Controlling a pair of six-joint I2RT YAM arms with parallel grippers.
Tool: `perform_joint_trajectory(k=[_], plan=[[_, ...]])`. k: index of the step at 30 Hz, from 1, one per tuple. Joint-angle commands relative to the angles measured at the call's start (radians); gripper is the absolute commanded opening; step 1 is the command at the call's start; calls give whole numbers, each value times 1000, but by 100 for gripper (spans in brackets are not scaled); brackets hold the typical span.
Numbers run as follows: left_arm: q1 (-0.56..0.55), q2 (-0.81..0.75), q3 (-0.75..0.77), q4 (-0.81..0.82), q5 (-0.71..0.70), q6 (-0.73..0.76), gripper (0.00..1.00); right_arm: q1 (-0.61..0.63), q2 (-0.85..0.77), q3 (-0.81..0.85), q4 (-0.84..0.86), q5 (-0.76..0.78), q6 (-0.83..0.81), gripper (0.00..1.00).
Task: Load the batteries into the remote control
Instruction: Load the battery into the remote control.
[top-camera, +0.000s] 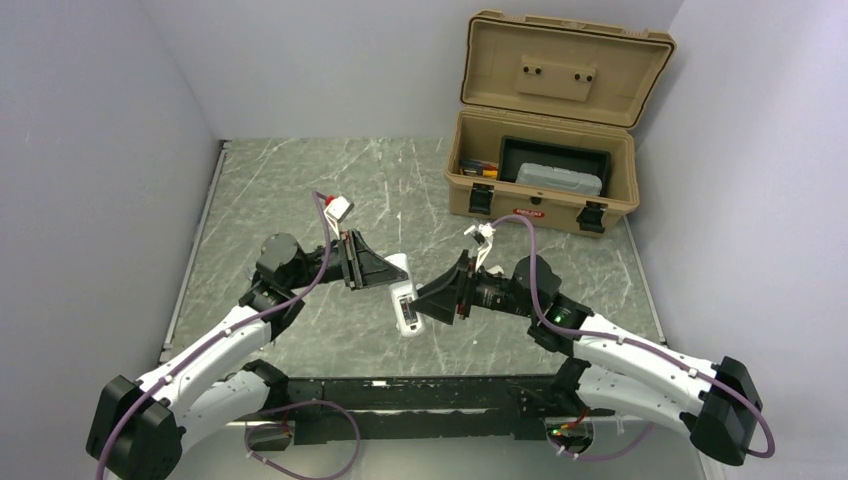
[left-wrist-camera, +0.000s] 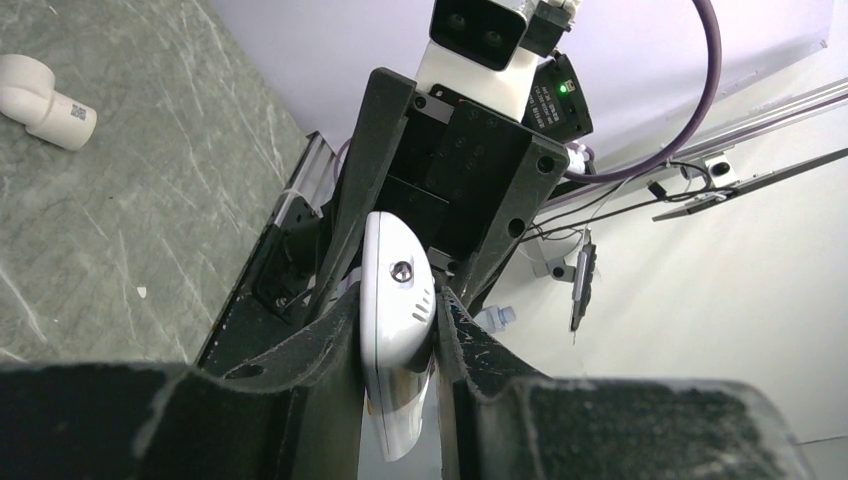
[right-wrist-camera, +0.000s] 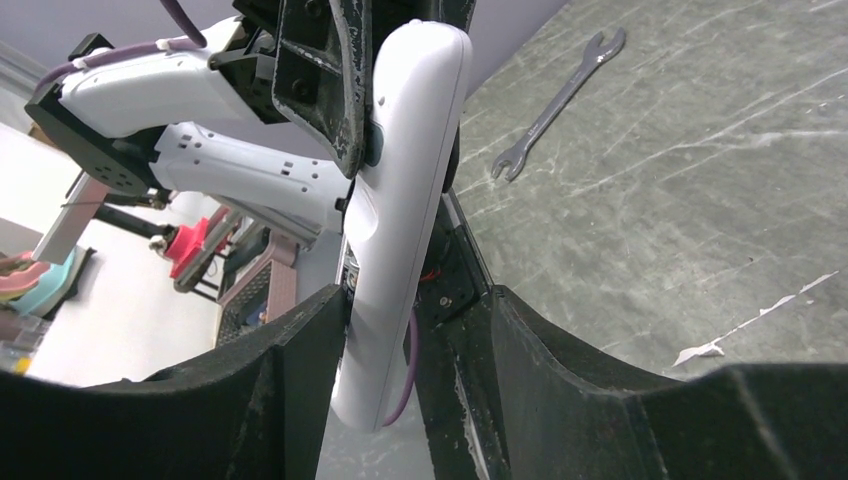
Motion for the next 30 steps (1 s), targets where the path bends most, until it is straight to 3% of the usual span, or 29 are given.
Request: perform_joint_trajectory(k=[1, 13, 19, 21, 27, 30], plan=[[-2, -15, 11, 26, -1, 15, 0, -1, 5, 49, 41, -15, -1, 56], [-3, -24, 11, 18, -2, 18, 0, -2, 44, 70, 13, -38, -28, 19], [-2, -32, 11, 1, -12, 25, 0, -1, 48, 95, -54, -4, -64, 10], [-2, -32, 13, -6, -14, 30, 0, -1, 43, 93, -50, -4, -65, 19], [-2, -29, 8, -16, -13, 43, 0, -1, 11, 86, -54, 2, -87, 61], [-2, -28, 8, -39, -16, 62, 0, -1, -18, 99, -100, 17, -130, 72]])
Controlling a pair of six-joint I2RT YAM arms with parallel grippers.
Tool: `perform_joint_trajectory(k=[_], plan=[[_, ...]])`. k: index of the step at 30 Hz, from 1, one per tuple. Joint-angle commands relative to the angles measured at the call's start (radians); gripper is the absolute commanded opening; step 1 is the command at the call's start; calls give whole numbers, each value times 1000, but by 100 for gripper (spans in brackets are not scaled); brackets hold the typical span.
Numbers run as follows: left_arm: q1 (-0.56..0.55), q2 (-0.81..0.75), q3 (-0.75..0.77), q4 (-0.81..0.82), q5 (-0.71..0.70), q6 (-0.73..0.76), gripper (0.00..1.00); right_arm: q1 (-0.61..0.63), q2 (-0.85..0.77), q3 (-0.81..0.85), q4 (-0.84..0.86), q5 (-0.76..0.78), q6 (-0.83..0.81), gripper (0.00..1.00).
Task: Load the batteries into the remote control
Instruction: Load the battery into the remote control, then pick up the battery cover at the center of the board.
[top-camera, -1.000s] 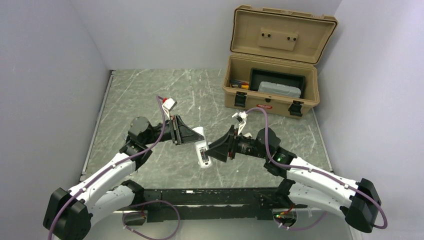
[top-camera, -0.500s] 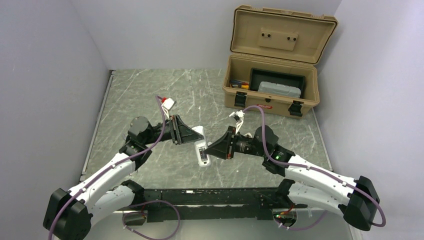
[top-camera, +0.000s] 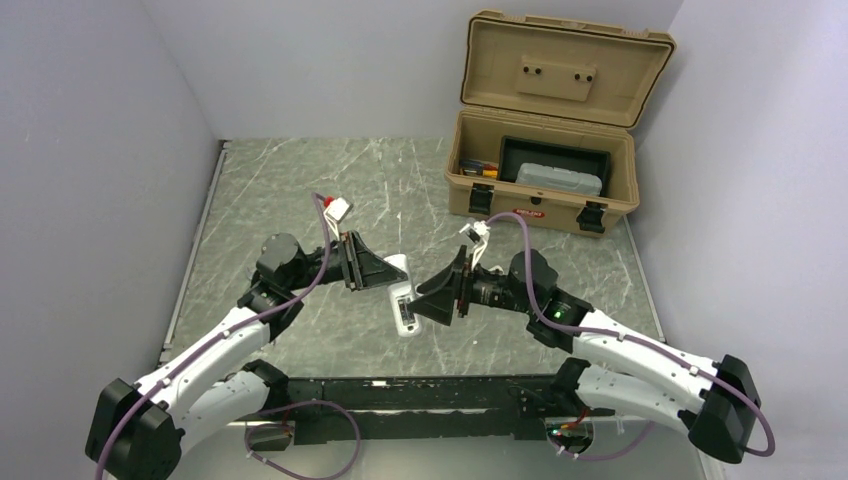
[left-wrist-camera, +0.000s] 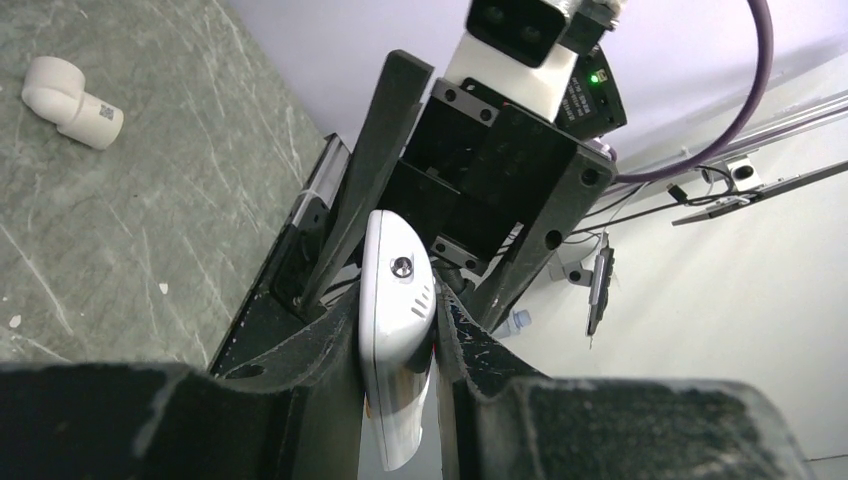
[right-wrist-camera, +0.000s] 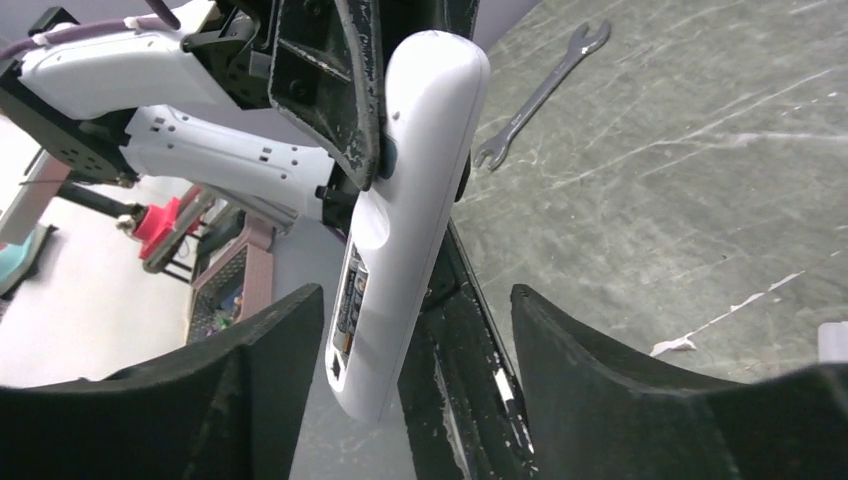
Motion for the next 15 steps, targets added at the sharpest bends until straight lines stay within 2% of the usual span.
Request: perform_joint_trajectory(k=[1, 8, 11, 15], plan=[[-4, -14, 9, -3, 0, 27, 0, -2, -61, 53, -48, 49, -79, 73], [24, -9, -7, -139, -42, 126, 0, -10, -142, 85, -276, 281, -161, 75], [93, -2, -57, -108, -10, 117, 0, -44, -147, 58, -363, 403, -176, 75], [189, -8, -92, -130, 39, 141, 0, -103, -130, -4, -391, 467, -170, 72]])
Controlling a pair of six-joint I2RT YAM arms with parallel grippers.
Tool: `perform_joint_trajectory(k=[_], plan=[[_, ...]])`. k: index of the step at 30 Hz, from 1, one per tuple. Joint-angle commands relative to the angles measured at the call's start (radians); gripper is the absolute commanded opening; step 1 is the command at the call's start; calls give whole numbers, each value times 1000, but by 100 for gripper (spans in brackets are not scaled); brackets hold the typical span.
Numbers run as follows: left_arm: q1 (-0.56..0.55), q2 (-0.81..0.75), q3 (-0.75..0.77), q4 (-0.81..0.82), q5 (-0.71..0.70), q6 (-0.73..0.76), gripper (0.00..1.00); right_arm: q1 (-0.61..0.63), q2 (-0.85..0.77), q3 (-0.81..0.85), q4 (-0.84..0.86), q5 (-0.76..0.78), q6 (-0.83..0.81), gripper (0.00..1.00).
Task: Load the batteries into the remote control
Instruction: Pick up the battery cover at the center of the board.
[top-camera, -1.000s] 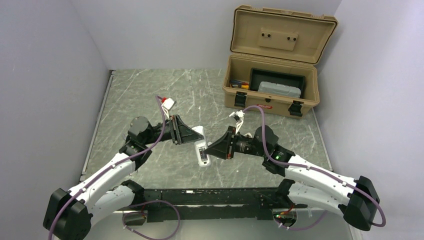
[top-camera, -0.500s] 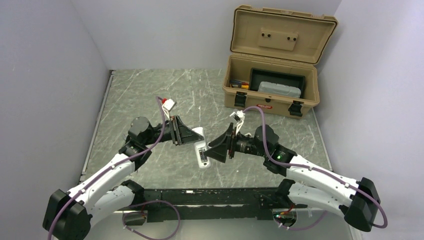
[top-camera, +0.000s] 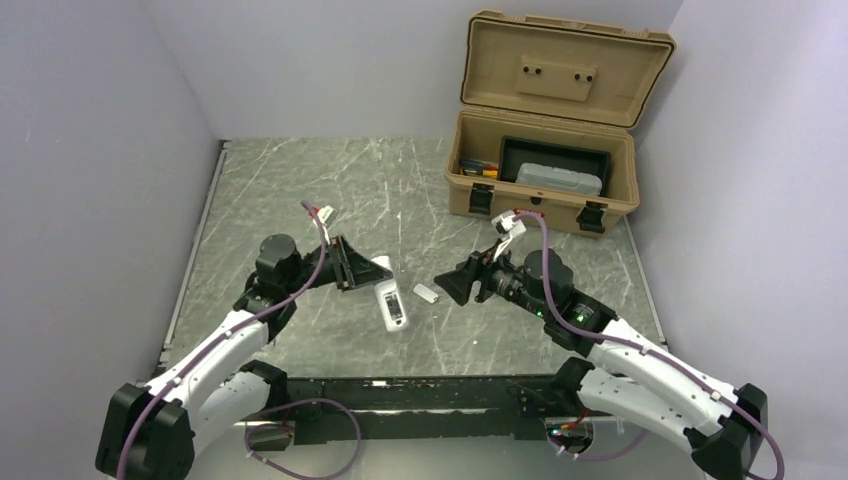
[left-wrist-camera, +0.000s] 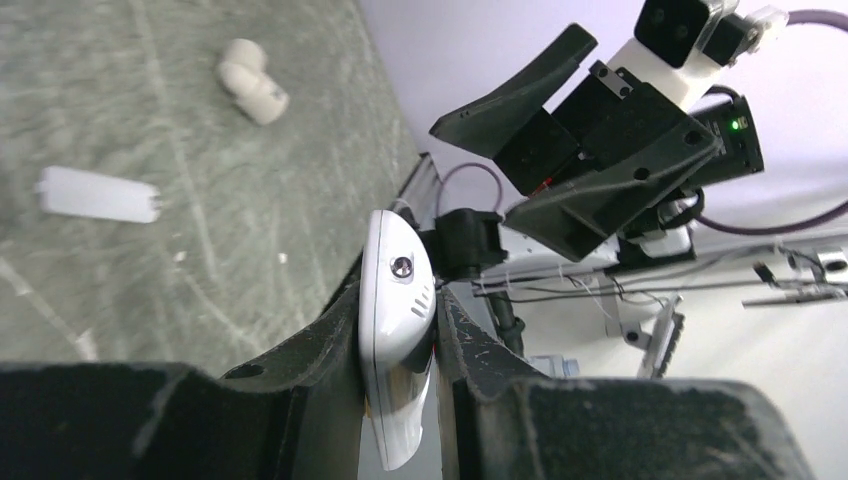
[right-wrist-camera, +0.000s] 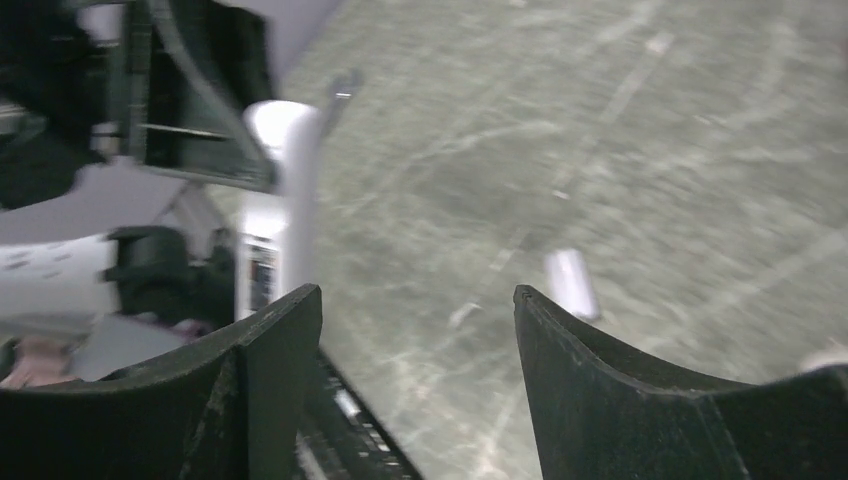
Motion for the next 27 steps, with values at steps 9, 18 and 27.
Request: perform_joint_trajectory(k=[9, 18, 27], plan=[[204, -52, -2, -213, 93, 196, 0, -48, 326, -15, -49, -76, -302, 68], [327, -49, -38, -192, 181, 202, 0, -38, 518, -10, 129, -110, -563, 64], [338, -32, -62, -150, 209, 192, 0, -27, 706, 58, 180, -128, -653, 63]])
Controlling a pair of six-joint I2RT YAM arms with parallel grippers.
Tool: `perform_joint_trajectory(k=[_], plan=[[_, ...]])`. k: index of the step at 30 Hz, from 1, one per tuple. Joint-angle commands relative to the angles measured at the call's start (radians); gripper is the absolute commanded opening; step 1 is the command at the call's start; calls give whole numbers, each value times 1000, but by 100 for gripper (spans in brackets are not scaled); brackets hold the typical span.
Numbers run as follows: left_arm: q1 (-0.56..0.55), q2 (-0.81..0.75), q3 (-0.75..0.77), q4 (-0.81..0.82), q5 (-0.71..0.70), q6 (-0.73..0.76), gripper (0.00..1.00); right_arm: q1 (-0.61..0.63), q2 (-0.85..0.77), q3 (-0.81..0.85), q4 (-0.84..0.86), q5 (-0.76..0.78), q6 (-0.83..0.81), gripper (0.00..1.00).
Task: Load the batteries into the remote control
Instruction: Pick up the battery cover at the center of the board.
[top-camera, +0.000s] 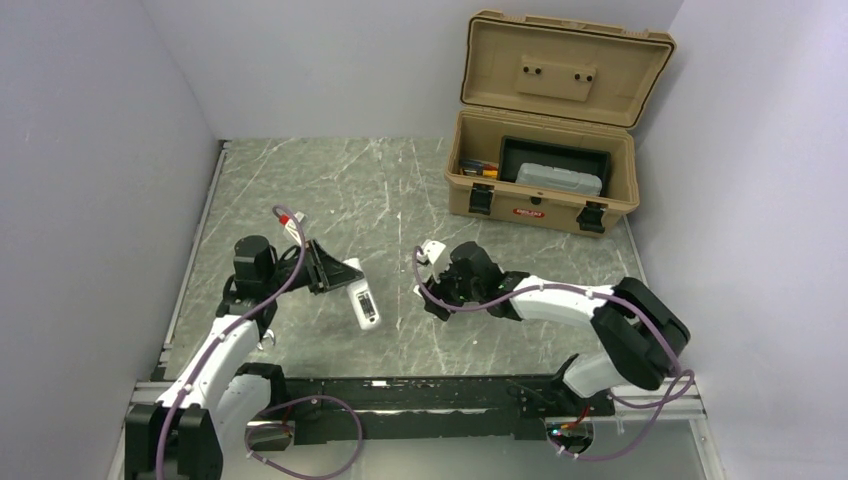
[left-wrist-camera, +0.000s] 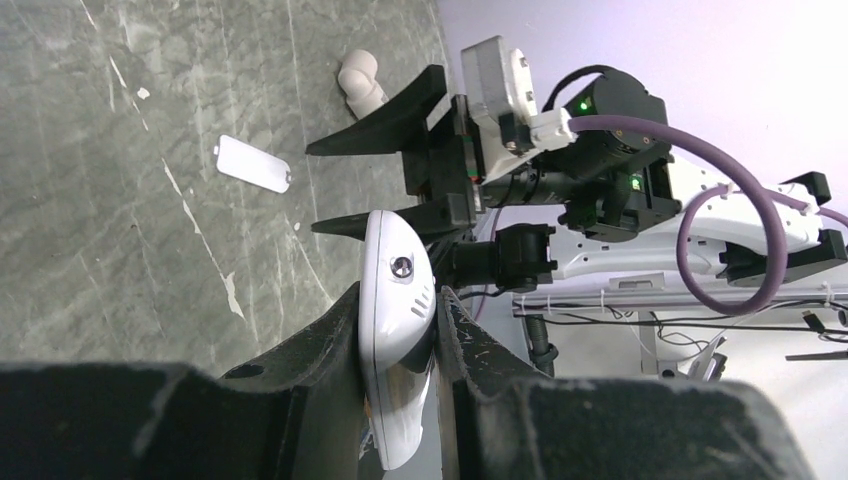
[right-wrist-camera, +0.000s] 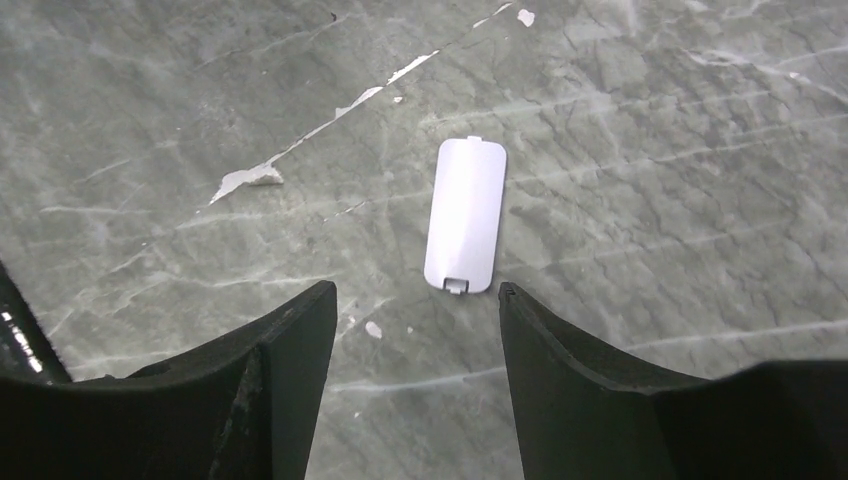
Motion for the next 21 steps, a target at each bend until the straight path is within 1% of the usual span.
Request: perform_joint_trajectory(k=[1, 5, 7, 10, 15, 21], plan=[[12, 0, -12, 67, 51, 5, 0, 8, 60, 55, 84, -11, -72, 63], [17, 7, -20, 92, 63, -16, 0, 12, 93, 71, 89, 44, -83, 62], [20, 13, -32, 140, 81, -62, 0, 15, 103, 78, 85, 70, -90, 62], [26, 22, -60, 252, 100, -185, 0, 17, 115, 87, 78, 84, -92, 63], [34, 19, -112, 412, 83, -416, 0, 17, 116, 83, 84, 90, -79, 63], [36, -8, -155, 440, 36, -599, 0, 19, 119, 82, 82, 86, -74, 62]])
